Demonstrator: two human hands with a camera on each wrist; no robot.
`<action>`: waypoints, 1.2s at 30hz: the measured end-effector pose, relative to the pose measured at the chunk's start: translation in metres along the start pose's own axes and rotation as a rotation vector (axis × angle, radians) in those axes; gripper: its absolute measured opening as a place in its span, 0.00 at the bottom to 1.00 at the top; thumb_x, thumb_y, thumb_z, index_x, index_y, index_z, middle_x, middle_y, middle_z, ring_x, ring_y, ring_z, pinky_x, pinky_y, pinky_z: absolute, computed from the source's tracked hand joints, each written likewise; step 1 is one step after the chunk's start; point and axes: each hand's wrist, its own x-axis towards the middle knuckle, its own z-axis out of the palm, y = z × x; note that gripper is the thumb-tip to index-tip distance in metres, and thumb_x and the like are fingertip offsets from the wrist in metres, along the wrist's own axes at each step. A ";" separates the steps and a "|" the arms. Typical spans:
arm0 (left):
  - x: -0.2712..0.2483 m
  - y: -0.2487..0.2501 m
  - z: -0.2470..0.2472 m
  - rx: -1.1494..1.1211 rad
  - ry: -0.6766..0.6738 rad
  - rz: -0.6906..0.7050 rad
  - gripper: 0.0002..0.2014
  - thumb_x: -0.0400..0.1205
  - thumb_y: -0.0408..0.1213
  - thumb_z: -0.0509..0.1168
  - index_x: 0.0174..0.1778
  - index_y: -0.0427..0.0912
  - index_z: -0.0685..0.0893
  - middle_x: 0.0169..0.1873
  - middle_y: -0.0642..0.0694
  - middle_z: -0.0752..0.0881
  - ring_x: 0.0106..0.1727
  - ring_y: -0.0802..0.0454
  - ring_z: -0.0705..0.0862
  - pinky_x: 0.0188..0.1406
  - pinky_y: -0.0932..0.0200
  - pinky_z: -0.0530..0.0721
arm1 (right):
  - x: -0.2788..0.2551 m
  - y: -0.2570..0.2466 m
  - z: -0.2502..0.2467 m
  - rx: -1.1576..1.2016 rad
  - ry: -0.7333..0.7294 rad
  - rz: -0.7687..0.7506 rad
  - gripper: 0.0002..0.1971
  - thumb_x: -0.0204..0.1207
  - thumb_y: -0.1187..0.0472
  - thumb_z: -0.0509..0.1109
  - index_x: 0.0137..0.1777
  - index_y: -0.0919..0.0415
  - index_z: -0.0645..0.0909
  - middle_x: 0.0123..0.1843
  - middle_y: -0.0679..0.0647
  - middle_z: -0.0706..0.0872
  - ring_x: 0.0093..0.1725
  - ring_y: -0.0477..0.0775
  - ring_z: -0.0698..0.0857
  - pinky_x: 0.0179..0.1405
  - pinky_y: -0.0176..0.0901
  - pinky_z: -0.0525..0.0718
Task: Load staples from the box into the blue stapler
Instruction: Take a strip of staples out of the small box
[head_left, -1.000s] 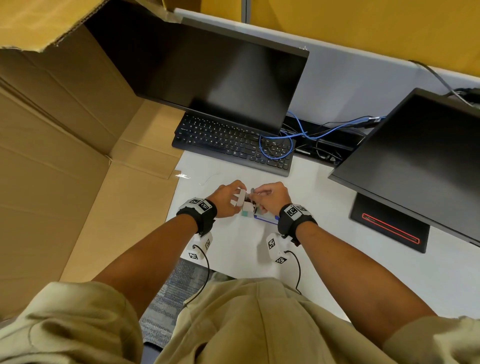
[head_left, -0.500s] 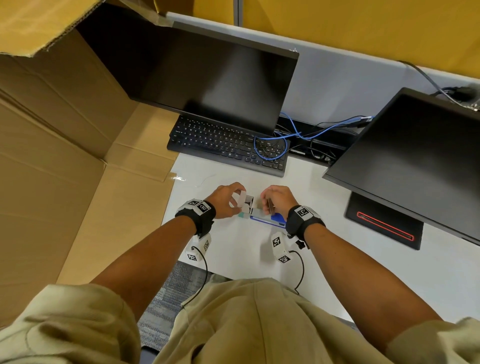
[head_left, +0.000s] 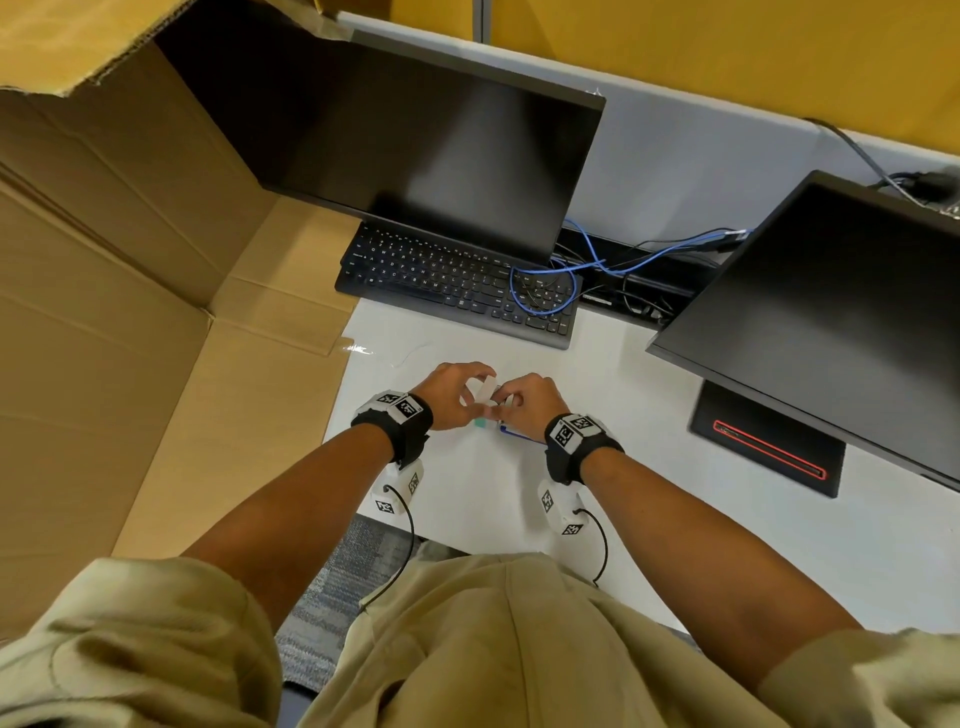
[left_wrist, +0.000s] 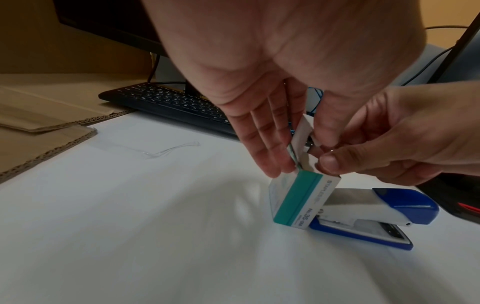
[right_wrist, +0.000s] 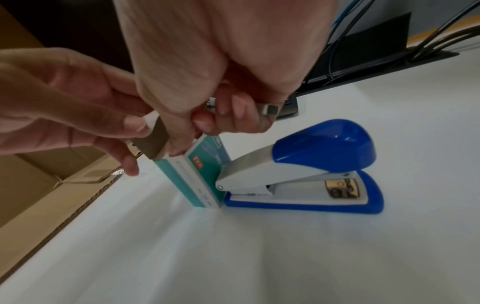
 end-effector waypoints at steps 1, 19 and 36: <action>0.000 0.000 0.000 0.002 0.002 0.000 0.27 0.77 0.36 0.73 0.72 0.46 0.75 0.67 0.43 0.82 0.46 0.51 0.84 0.47 0.58 0.84 | -0.001 -0.001 -0.001 -0.008 0.000 0.019 0.11 0.69 0.51 0.80 0.46 0.57 0.91 0.26 0.43 0.76 0.32 0.51 0.77 0.34 0.39 0.74; 0.002 0.006 -0.001 0.020 -0.027 -0.012 0.31 0.72 0.43 0.77 0.71 0.47 0.77 0.66 0.44 0.82 0.47 0.48 0.87 0.51 0.52 0.87 | -0.006 0.001 -0.017 -0.066 0.049 0.016 0.09 0.68 0.57 0.77 0.48 0.51 0.87 0.25 0.46 0.80 0.33 0.55 0.81 0.35 0.40 0.78; 0.009 0.014 0.010 0.309 -0.065 0.054 0.26 0.73 0.56 0.72 0.61 0.43 0.82 0.56 0.43 0.84 0.53 0.44 0.81 0.56 0.43 0.85 | -0.007 0.014 -0.018 0.034 0.087 0.026 0.08 0.70 0.58 0.75 0.49 0.52 0.90 0.34 0.55 0.89 0.39 0.56 0.87 0.47 0.45 0.87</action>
